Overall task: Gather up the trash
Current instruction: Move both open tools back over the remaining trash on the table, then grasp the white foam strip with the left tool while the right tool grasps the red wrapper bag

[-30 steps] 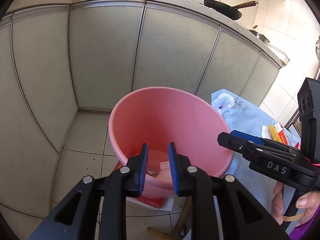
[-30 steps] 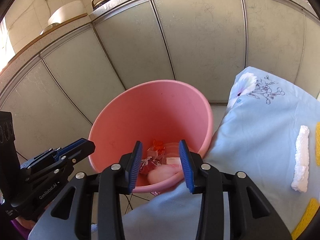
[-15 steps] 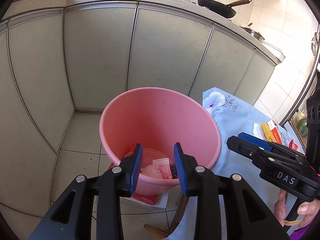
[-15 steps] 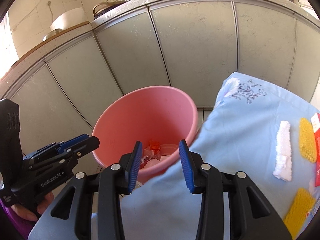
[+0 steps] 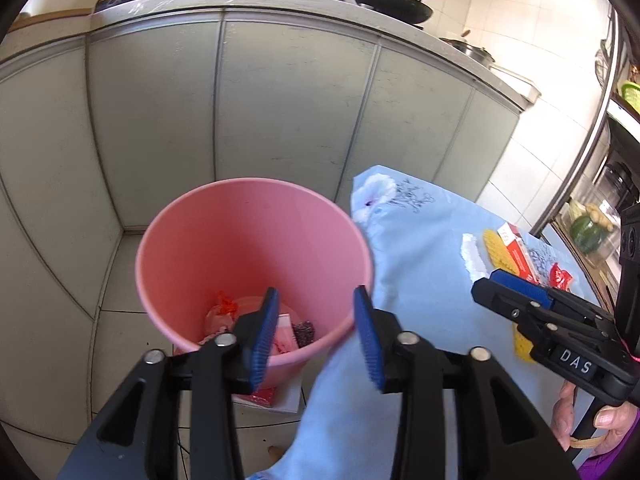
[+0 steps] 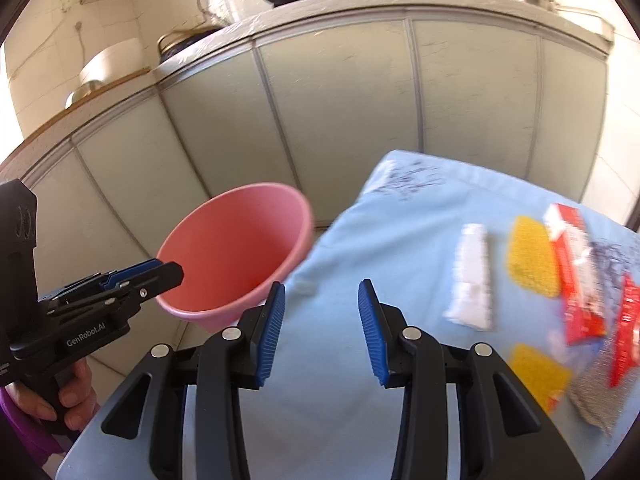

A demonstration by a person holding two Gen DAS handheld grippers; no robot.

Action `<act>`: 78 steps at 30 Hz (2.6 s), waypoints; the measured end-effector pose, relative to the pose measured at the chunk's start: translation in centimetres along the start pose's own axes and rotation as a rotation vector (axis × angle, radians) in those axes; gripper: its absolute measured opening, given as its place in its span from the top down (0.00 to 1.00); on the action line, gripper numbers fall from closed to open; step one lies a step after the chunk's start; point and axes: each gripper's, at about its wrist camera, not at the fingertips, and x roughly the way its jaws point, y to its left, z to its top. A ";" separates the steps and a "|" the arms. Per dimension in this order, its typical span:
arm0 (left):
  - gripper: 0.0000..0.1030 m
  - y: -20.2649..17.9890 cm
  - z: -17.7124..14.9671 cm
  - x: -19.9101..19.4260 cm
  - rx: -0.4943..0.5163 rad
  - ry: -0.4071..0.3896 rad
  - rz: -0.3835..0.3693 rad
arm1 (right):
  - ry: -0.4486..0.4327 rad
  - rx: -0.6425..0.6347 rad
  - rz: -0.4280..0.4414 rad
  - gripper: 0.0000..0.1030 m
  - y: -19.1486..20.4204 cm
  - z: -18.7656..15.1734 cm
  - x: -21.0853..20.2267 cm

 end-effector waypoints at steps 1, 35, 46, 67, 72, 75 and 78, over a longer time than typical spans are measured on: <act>0.51 -0.6 0.1 0.1 0.009 -0.001 -0.009 | -0.007 0.009 -0.012 0.62 -0.5 -0.1 -0.4; 0.50 -20.0 0.4 13.4 0.243 0.199 -0.116 | -0.140 0.581 -0.230 0.53 -19.3 -9.2 -12.2; 0.73 -20.3 0.2 14.0 0.281 0.177 -0.069 | -0.138 0.765 -0.133 0.50 -22.9 -8.9 -10.0; 0.73 -16.9 -0.5 8.2 0.279 0.102 -0.142 | -0.194 0.884 -0.094 0.77 -25.5 -9.2 -8.5; 0.73 -16.0 -0.4 6.3 0.260 0.075 -0.152 | -0.215 0.817 -0.127 0.78 -24.2 -8.8 -9.9; 0.73 -15.5 -0.4 5.1 0.257 0.043 -0.145 | -0.235 0.758 -0.149 0.78 -22.9 -8.2 -10.9; 0.73 -15.0 -0.4 4.0 0.248 0.020 -0.140 | -0.248 0.685 -0.170 0.78 -21.2 -7.4 -11.8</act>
